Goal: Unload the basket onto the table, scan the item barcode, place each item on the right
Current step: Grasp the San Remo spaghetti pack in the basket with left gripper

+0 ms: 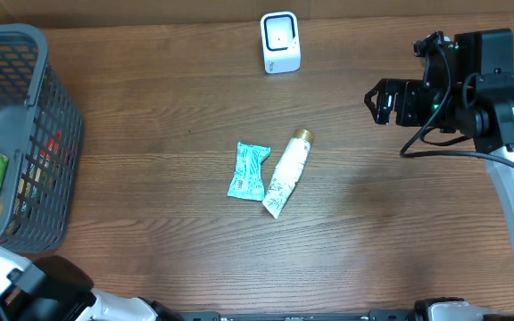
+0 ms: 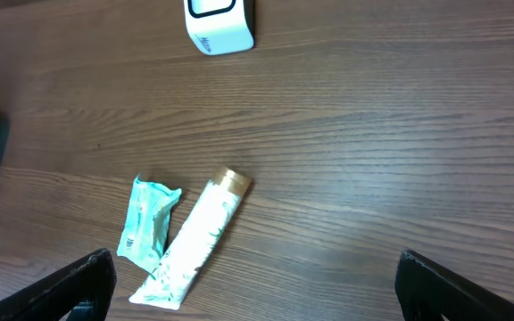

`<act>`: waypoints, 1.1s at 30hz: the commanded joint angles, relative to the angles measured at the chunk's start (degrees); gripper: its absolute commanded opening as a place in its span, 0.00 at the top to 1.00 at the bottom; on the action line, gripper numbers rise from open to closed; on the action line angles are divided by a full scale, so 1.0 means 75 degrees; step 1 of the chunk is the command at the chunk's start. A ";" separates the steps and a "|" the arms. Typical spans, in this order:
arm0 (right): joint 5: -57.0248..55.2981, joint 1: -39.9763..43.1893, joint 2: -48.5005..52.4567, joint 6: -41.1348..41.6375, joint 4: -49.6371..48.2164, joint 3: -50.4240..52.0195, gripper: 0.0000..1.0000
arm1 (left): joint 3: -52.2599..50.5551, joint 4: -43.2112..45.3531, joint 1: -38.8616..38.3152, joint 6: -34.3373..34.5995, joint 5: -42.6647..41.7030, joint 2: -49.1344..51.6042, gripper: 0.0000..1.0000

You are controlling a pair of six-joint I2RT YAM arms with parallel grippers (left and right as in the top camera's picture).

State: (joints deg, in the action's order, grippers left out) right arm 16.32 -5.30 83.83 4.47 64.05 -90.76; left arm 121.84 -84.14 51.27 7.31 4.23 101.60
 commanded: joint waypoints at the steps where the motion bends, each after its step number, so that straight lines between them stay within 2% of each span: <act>1: 0.0035 -0.0015 0.0149 -0.0029 -0.0035 -0.0149 0.00 | -0.1268 0.0647 -0.0073 -0.0280 -0.0286 0.0052 0.00; 8: 0.0035 -0.0015 0.0163 -0.0029 -0.0035 -0.0149 0.00 | -0.3660 0.3042 -0.0184 -0.1341 -0.0114 0.0058 0.00; 14: 0.0032 -0.0015 0.0163 -0.0029 -0.0032 -0.0149 0.00 | -0.4899 0.4523 -0.0189 -0.2503 -0.0178 0.0262 0.00; 18: 0.0032 -0.0015 0.0163 -0.0029 -0.0029 -0.0149 0.00 | -0.5333 0.4820 -0.0195 -0.4030 -0.0367 0.0679 0.00; 21: -0.0012 -0.0015 0.0163 -0.0029 0.0044 -0.0149 0.00 | -0.5353 0.4762 -0.0195 -0.4800 -0.0370 0.0906 0.01; 33: -0.0108 -0.0015 0.0163 -0.0026 0.0015 -0.0143 0.00 | -0.5353 0.5362 -0.0251 -0.6207 -0.0356 0.1276 0.00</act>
State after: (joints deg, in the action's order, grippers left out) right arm 16.08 -5.30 85.25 4.45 64.88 -90.76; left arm 81.89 -44.62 49.95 -34.33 2.17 108.99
